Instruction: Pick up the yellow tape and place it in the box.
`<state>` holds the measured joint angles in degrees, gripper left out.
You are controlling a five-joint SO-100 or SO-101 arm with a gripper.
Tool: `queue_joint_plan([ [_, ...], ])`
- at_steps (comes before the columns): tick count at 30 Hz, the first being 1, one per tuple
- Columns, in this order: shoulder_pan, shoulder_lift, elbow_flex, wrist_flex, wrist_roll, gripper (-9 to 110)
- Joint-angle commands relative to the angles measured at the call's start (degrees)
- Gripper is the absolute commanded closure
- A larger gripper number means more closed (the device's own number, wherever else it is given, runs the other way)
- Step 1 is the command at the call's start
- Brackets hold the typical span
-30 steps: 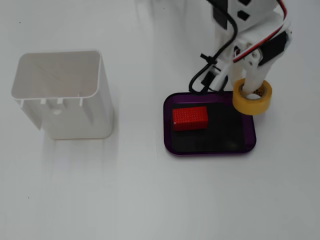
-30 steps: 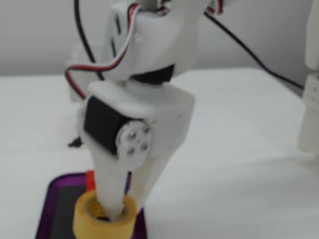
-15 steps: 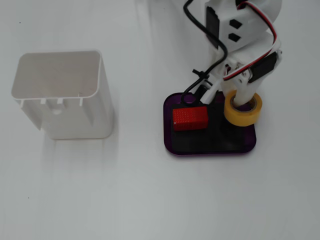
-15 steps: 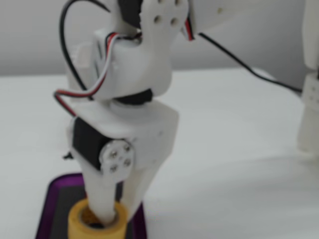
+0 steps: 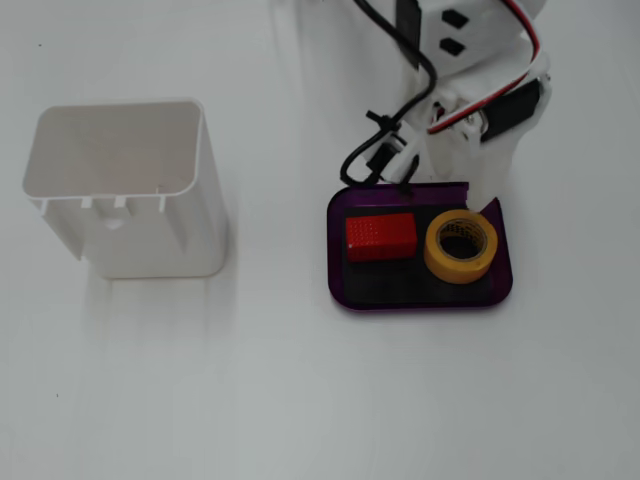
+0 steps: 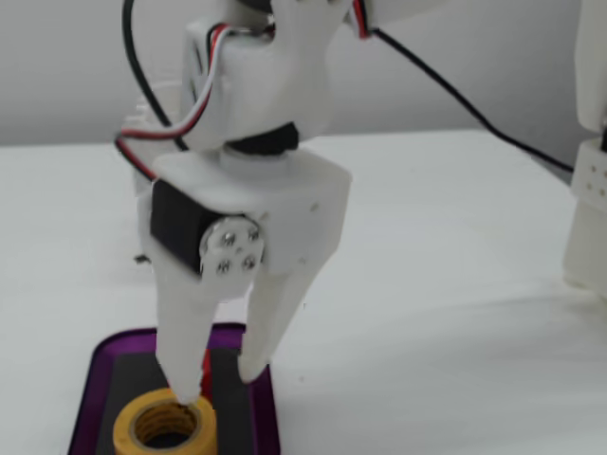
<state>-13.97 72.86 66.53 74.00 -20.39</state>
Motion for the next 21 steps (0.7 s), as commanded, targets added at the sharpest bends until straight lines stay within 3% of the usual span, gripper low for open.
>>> queue_joint_plan([
  [1,-0.6,13.6,-2.4,4.5,0.4,90],
  [7,-0.3,38.2,-1.7,12.7,0.9,90],
  [11,0.1,52.6,2.7,16.2,6.7,90],
  [21,13.2,86.0,37.6,12.3,11.4,90],
])
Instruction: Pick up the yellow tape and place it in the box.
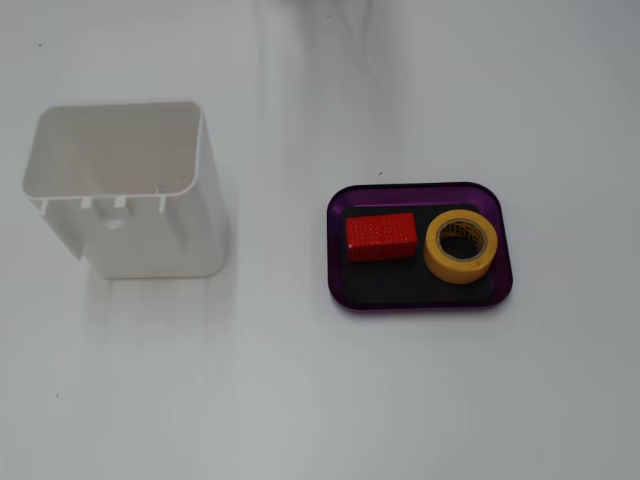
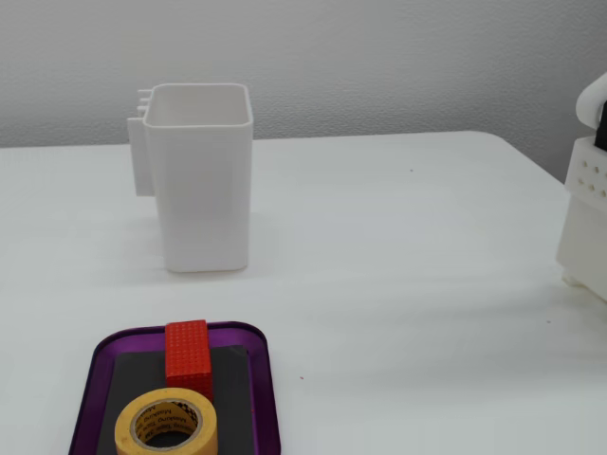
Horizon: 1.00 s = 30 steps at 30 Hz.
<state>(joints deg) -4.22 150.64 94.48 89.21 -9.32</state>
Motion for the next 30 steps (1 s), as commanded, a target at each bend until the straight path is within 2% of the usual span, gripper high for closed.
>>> queue_joint_plan([
  [1,4.7,11.4,14.0,-4.4,0.4,90],
  [7,10.5,32.5,37.3,-13.1,0.4,90],
  [12,11.0,48.3,53.3,-16.3,0.4,90],
  [16,10.8,45.0,59.3,-17.0,0.8,90],
  [22,10.9,44.1,61.2,-16.2,11.1,90],
  [30,10.8,44.1,69.9,-16.7,11.9,90],
])
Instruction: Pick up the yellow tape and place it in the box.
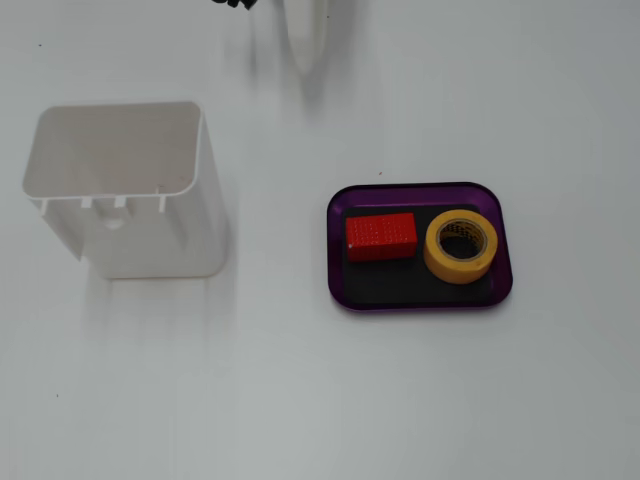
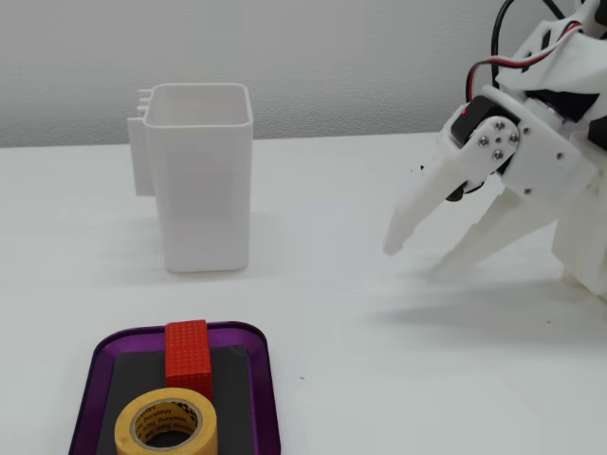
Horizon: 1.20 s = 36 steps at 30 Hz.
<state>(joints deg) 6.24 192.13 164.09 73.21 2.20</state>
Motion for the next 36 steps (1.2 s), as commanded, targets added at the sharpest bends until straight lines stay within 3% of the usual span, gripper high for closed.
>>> queue_joint_plan([
  [1,0.4,2.6,0.3,-0.7,0.3,90],
  [10,0.4,2.6,3.3,-0.5,0.3,91],
  [15,-0.1,2.6,3.7,-0.3,0.3,103],
  [36,0.3,2.7,9.4,-1.1,0.3,102],
])
